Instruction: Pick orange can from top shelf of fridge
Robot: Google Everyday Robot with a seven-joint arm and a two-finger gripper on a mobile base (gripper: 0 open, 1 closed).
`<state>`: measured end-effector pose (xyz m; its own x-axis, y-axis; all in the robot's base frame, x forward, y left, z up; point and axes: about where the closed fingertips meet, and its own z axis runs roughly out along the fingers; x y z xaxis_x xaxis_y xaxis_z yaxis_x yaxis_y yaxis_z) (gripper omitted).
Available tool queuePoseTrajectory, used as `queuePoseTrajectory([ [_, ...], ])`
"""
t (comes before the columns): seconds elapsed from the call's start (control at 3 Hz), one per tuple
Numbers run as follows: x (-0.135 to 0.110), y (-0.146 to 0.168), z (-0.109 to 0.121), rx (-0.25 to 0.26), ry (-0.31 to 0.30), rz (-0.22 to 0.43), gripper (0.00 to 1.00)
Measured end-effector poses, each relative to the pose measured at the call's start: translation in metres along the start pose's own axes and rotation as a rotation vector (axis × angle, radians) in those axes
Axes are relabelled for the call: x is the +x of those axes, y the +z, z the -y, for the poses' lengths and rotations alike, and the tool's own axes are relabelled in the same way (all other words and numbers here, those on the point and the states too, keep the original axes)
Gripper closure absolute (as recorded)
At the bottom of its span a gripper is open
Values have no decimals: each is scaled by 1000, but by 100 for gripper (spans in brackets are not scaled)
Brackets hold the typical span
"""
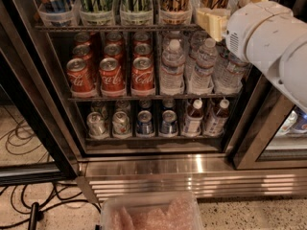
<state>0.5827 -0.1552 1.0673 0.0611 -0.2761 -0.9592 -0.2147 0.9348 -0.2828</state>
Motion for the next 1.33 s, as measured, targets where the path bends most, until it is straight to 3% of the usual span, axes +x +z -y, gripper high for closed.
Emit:
queuePoseTrajectory([
  [0.67, 5, 16, 0, 2, -2, 6, 42],
  [1.33, 7, 34, 11, 41, -1, 22, 45],
])
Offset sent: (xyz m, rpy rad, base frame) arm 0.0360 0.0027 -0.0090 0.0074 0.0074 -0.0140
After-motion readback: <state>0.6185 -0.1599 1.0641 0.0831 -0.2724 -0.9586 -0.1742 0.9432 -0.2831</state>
